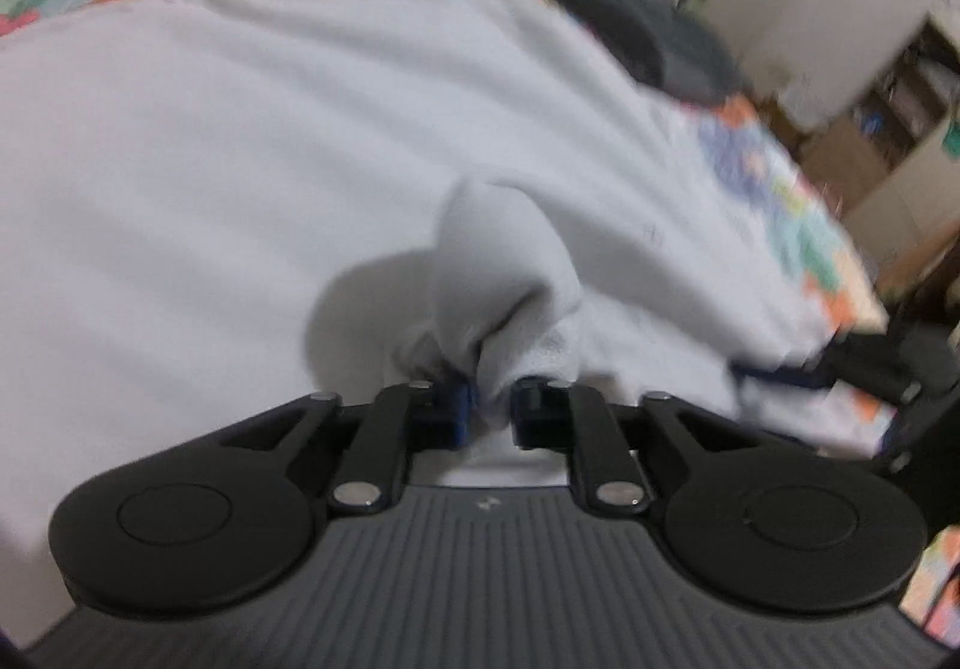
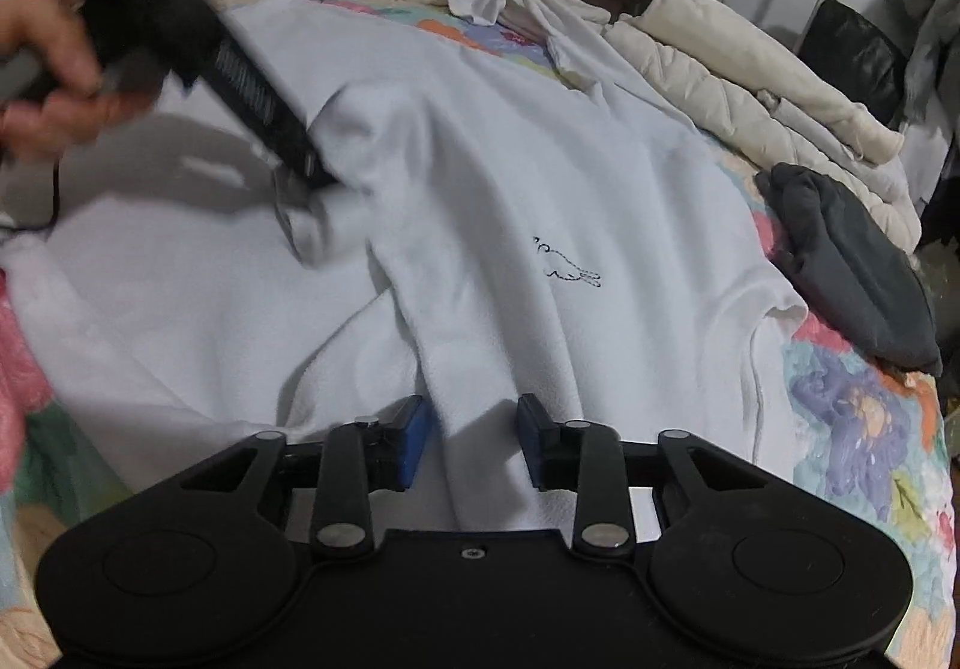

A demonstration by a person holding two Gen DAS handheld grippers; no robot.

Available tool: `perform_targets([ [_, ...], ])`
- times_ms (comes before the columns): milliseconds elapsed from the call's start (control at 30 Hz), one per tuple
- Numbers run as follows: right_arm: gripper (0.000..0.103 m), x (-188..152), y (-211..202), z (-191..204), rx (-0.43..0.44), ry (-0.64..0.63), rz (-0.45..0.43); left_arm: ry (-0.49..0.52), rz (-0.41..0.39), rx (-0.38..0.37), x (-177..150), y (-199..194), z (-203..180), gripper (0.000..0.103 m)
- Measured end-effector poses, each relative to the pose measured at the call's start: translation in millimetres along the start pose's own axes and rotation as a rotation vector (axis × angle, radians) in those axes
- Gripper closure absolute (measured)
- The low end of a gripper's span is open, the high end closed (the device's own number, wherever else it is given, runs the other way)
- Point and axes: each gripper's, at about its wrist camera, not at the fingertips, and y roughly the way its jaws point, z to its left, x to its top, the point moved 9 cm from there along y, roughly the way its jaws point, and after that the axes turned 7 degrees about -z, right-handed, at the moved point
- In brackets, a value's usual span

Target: Fold clothes

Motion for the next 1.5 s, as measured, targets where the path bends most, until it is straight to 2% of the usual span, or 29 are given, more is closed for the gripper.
perform_targets([
  [133, 0.1, 10, -15, -19, -0.035, 0.058, -0.066, 0.018, -0.126, -0.005, 36, -31, -14, 0.093],
  [233, 0.1, 12, -31, -45, -0.036, 0.17, -0.12, 0.001, -0.147, -0.044, 65, -33, -27, 0.094],
  [333, 0.1, 5, -36, -74, -0.017, 0.285, -0.135, 0.04, -0.136, -0.065, 98, -6, -46, 0.094],
  [433, 0.1, -10, -24, -103, -0.011, 0.402, -0.099, 0.011, -0.07, -0.071, 129, 41, -52, 0.092],
  [467, 0.1, -16, -19, -112, -0.01, 0.443, -0.084, -0.003, -0.058, -0.051, 137, 55, -50, 0.091],
  [567, 0.1, -33, -3, -140, -0.006, 0.566, -0.038, 0.048, -0.055, 0.007, 155, 83, -51, 0.086],
  [600, 0.1, -38, 2, -147, -0.004, 0.595, -0.025, 0.073, -0.052, 0.029, 157, 89, -51, 0.08],
  [633, 0.1, -41, 6, -149, -0.001, 0.6, -0.018, 0.093, -0.055, 0.044, 158, 91, -51, 0.076],
  [700, 0.1, -43, 11, -149, 0.007, 0.61, -0.002, 0.135, -0.068, 0.04, 153, 87, -52, 0.056],
  [733, 0.1, -44, 13, -148, 0.009, 0.608, 0.006, 0.157, -0.074, 0.035, 150, 84, -52, 0.051],
  [867, 0.1, -42, 16, -142, 0.006, 0.549, 0.022, 0.211, -0.007, -0.008, 116, 72, -53, 0.046],
  [933, 0.1, -42, 14, -142, 0.015, 0.546, 0.02, 0.238, 0.014, -0.021, 98, 67, -57, 0.032],
  [1033, 0.099, -46, 12, -145, 0.026, 0.564, 0.017, 0.337, 0.014, 0.024, 75, 73, -69, 0.016],
  [1067, 0.099, -46, 11, -144, 0.025, 0.566, 0.013, 0.368, 0.024, 0.036, 69, 77, -73, 0.014],
  [1100, 0.099, -47, 11, -144, 0.024, 0.567, 0.009, 0.383, 0.068, 0.033, 60, 85, -78, 0.013],
  [1167, 0.099, -44, 7, -140, 0.018, 0.555, -0.01, 0.323, 0.156, 0.016, 48, 98, -79, 0.013],
  [1200, 0.098, -40, 2, -135, 0.018, 0.527, -0.024, 0.293, 0.158, 0.034, 47, 101, -76, 0.013],
  [1267, 0.097, -29, -8, -123, 0.021, 0.423, -0.033, 0.232, 0.141, 0.085, 47, 107, -68, 0.019],
  [1333, 0.091, -16, -17, -111, 0.016, 0.296, -0.031, 0.145, 0.123, 0.139, 55, 110, -54, 0.068],
  [1400, 0.08, -5, -20, -109, -0.025, 0.19, -0.029, 0.086, 0.094, 0.133, 67, 108, -43, 0.09],
  [1433, 0.079, 0, -20, -109, -0.023, 0.163, -0.033, 0.078, 0.076, 0.115, 73, 107, -42, 0.092],
  [1500, 0.069, 7, -17, -113, -0.005, 0.163, -0.036, 0.137, 0.051, 0.113, 84, 105, -44, 0.098],
])
